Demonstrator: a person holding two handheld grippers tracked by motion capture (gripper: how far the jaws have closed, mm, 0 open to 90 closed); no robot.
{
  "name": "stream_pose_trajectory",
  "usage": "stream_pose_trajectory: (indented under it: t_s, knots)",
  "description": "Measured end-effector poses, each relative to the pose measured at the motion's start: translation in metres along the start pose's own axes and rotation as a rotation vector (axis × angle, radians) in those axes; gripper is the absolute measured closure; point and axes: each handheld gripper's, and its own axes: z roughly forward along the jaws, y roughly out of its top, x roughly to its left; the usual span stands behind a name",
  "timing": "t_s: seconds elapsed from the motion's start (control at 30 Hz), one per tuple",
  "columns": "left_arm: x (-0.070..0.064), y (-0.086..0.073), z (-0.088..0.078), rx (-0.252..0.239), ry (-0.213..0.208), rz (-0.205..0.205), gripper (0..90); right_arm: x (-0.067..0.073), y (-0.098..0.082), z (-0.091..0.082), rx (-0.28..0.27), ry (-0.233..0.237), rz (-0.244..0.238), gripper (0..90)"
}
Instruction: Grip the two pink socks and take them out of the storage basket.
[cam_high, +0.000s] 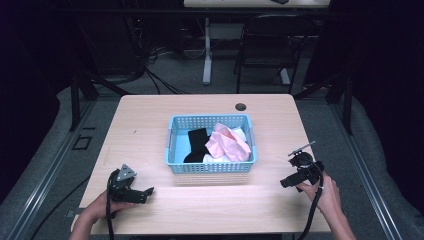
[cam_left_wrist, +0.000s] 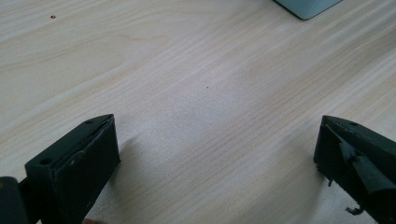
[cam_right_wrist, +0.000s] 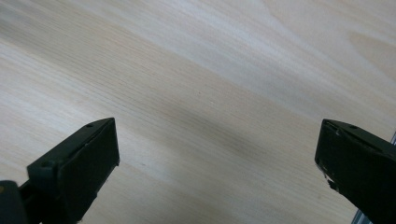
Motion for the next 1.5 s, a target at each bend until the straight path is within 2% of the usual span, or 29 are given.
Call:
stream_pose_trajectory:
  t_s: [0.07,0.3,0.43,0.53,0.67,0.8,0.87,1.03,1.2,1.33,1.5]
  knots:
    - [0.0,0.0,0.0,0.0,0.0,0.0,0.0,0.001,0.003,-0.007,-0.001,0.008,-0.019,1.2]
    - [0.0,0.0,0.0,0.0,0.0,0.0,0.0,0.009,0.01,-0.024,-0.036,0.009,-0.041,1.3]
    - [0.0,0.0,0.0,0.0,0.0,0.0,0.0,0.015,0.015,-0.035,-0.056,-0.004,-0.056,1.2]
    - [0.0,0.0,0.0,0.0,0.0,0.0,0.0,0.021,0.021,-0.045,-0.083,0.013,-0.059,0.8]
    - [0.0,0.0,0.0,0.0,0.0,0.0,0.0,0.029,0.031,-0.058,-0.099,0.001,-0.097,0.7]
    - [0.0,0.0,0.0,0.0,0.0,-0.001,0.0,0.038,0.042,-0.068,-0.118,0.012,-0.122,0.5]
    - [0.0,0.0,0.0,0.0,0.0,0.0,0.0,0.042,0.049,-0.071,-0.133,0.033,-0.126,0.5]
    - [0.0,0.0,0.0,0.0,0.0,-0.001,0.0,0.052,0.068,-0.076,-0.143,0.037,-0.169,0.1]
    - [0.0,0.0,0.0,0.0,-0.001,0.003,0.0,0.066,0.089,-0.079,-0.164,0.062,-0.203,0.3]
    - [0.0,0.0,0.0,0.0,0.0,0.0,0.0,0.075,0.107,-0.075,-0.166,0.093,-0.238,3.0]
    - [0.0,0.0,0.0,0.0,0.0,0.0,0.0,0.09,0.129,-0.067,-0.138,0.132,-0.292,5.6]
